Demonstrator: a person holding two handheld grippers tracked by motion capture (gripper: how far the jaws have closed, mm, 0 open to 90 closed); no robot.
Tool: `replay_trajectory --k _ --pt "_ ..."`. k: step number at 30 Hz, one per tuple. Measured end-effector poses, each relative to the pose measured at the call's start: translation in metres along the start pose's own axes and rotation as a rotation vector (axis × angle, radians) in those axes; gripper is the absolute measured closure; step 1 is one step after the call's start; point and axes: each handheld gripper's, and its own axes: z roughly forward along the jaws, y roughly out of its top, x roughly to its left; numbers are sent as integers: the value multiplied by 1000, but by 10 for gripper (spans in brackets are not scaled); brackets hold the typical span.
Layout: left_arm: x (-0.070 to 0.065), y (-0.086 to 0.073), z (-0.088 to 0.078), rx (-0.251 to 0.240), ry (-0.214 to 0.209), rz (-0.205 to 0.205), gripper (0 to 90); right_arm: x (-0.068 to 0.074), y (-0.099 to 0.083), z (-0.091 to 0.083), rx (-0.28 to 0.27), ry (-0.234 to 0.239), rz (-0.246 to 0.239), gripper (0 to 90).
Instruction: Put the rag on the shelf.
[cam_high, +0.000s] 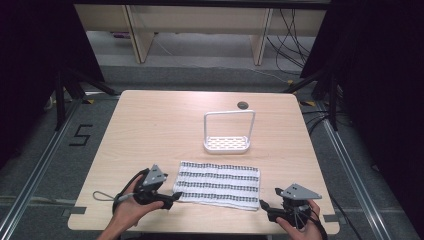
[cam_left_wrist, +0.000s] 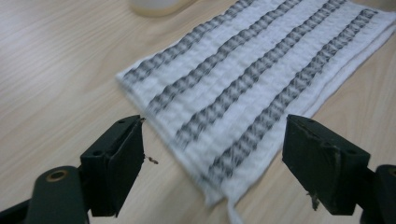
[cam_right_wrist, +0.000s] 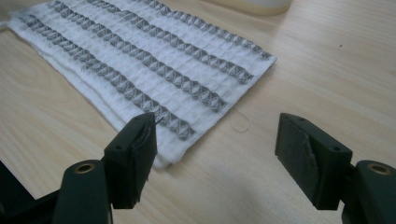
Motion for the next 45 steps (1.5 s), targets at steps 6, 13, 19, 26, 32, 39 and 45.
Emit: replay_trajectory --k 6,13,19,26,32,39,45 --pt "-5 27 31 9 -69 10 217 4 -3 1 29 20 -17 323" --pt "-7 46 51 17 -78 25 232 11 -5 5 38 -15 -38 332" --pt "1 55 63 24 -65 13 235 14 -4 10 50 -14 -77 335" --pt "-1 64 75 43 -75 29 240 16 -4 12 58 -5 -63 340" --pt "-8 79 94 47 -111 67 257 19 -4 14 75 -5 -72 350" --pt "-26 106 119 75 -190 151 275 19 -4 18 80 -13 -82 360" --pt "-40 122 140 88 -233 184 285 21 -6 20 96 -10 -53 362"
